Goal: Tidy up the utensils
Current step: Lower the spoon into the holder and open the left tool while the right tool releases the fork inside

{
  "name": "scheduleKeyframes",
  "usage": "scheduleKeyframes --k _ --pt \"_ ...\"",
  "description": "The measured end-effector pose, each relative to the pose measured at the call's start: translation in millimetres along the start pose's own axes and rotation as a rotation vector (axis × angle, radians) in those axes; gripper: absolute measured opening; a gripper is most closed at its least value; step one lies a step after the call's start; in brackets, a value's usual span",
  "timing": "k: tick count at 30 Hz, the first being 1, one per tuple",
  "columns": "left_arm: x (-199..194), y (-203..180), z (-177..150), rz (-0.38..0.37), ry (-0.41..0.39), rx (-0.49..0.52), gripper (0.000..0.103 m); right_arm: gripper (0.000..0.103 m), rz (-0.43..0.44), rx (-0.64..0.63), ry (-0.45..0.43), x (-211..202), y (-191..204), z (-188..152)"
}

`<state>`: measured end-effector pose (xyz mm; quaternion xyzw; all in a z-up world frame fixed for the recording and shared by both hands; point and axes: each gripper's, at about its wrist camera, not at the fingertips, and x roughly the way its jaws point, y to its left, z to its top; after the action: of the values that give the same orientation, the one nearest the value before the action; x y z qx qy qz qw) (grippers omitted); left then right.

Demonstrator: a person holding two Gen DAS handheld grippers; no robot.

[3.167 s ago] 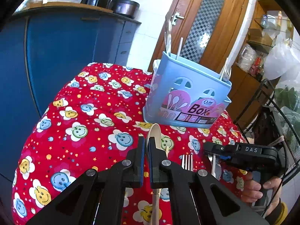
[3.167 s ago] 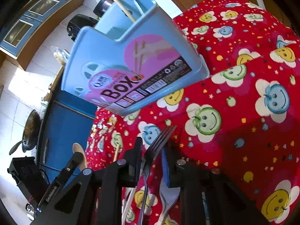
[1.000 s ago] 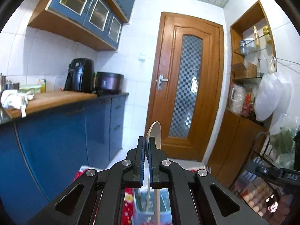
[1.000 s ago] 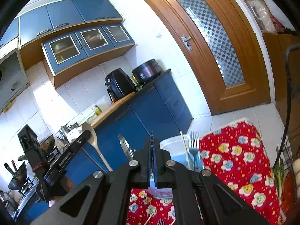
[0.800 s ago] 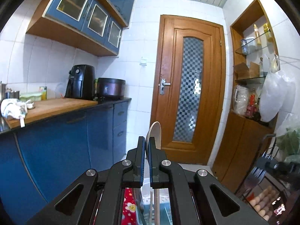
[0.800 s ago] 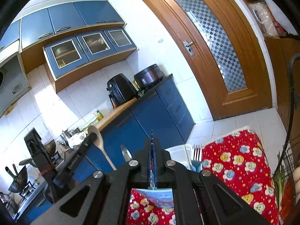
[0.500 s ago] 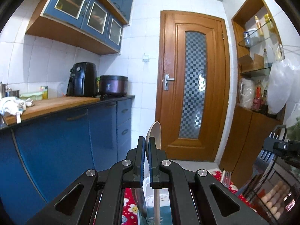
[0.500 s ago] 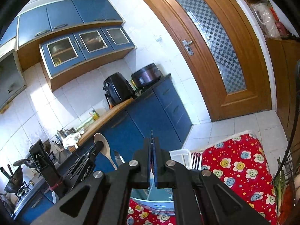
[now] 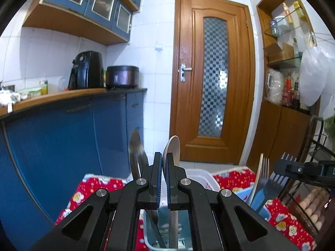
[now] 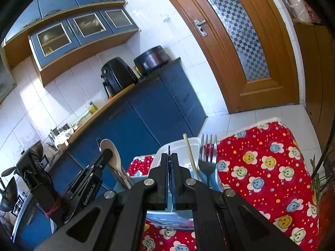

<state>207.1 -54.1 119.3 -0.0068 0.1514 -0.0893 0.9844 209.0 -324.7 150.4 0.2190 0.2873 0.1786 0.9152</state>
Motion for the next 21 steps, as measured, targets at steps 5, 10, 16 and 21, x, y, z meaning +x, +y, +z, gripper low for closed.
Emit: scheduleKeyframes --k 5,10,16,21 --pt "2.3 0.7 -11.1 0.006 0.009 0.002 0.003 0.006 -0.011 -0.013 0.000 0.7 2.1 -0.5" --pt "0.3 0.2 -10.9 -0.006 0.027 -0.011 0.004 0.009 0.010 0.002 0.006 1.8 4.6 2.0" --pt "-2.9 5.7 -8.0 -0.029 0.057 -0.045 0.018 0.027 0.010 -0.031 -0.040 -10.2 11.4 3.6" --pt "-11.7 9.0 -4.0 -0.041 0.054 -0.062 0.037 0.031 0.006 -0.055 -0.078 -23.1 16.7 5.2"
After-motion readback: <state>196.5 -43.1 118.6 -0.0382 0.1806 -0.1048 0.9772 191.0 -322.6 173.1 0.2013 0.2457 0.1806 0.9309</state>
